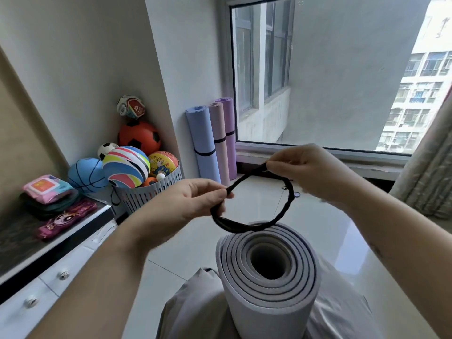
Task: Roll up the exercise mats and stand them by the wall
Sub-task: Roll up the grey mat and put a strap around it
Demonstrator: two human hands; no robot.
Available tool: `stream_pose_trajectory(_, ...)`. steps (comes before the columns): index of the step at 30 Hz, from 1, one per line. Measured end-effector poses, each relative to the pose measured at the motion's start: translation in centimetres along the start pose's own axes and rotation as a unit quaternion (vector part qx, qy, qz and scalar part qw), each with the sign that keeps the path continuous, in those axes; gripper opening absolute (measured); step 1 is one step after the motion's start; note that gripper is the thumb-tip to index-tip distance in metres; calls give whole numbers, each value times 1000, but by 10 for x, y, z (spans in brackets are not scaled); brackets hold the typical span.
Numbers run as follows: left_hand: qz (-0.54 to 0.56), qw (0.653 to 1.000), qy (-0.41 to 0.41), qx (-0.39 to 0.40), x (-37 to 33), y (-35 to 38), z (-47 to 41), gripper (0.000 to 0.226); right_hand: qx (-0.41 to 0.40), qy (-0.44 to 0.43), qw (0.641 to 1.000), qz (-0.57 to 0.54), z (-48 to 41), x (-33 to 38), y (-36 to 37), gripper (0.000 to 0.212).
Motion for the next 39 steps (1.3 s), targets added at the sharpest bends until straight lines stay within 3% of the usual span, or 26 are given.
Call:
stream_pose_trajectory(2,146,989,-3,31,10,-9,-2,32,57,62,979,-187,0,-6,5,14)
stream_pose_trajectory(3,217,975,6,43,14,-13,-3,35,100,90,948,-287,0,-8,13,10)
stream_pose_trajectory(5,325,944,27,58,16,-14,-6,30,164,128,861,-465,3,-9,29,9)
stream_pose_trajectory(7,411,909,31,65,16,-9,-7,29,168,156,768,-597,5,-11,40,11)
stream_pose_trajectory(10,494,860,29,124,13,8,-6,24,127,175,696,-685,8,-12,48,6)
stream_pose_trajectory(12,484,872,54,42,12,-2,-3,33,128,170,684,-698,9,-13,49,10)
stream_pose_trajectory(14,549,828,84,76,5,11,-4,22,160,152,703,-676,11,-14,50,18)
stream_pose_trajectory(16,601,789,120,26,-5,13,-2,26,185,146,775,-587,13,-17,52,23)
stream_pose_trajectory(18,609,782,133,-6,-13,19,-6,25,174,151,852,-470,14,-22,56,19)
stream_pose_trajectory(20,574,810,104,-53,-15,24,-12,14,160,135,906,-367,14,-21,54,26)
stream_pose_trajectory(22,485,867,79,-88,-15,27,-15,11,152,87,953,-249,10,-18,45,42)
stream_pose_trajectory(24,383,914,84,-108,-16,26,-15,15,129,30,977,-165,3,-8,36,50)
stream_pose_trajectory(25,344,928,91,-108,-16,27,-15,18,127,5,981,-149,0,-3,36,49)
stream_pose_trajectory(28,257,956,102,-101,-19,30,-15,21,118,-44,983,-136,-6,8,37,16)
stream_pose_trajectory(30,229,962,112,-98,-23,29,-14,21,139,-29,971,-192,-7,7,36,21)
stream_pose_trajectory(34,187,970,117,-100,-28,21,-13,22,252,25,915,-315,-1,10,43,32)
stream_pose_trajectory(37,178,978,75,-81,-18,19,-15,18,199,54,896,-393,-5,8,48,18)
stream_pose_trajectory(39,194,978,37,-64,-7,18,-15,21,152,89,863,-473,-6,3,49,15)
Point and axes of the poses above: each hand's wrist, its own z-axis away from the middle knuckle, its own y-axis out of the palm, x = y × z, the point moved 6 cm from there along -z, towards the middle knuckle, and after that the axes turned 2 degrees about -y, right-handed, at the moved point
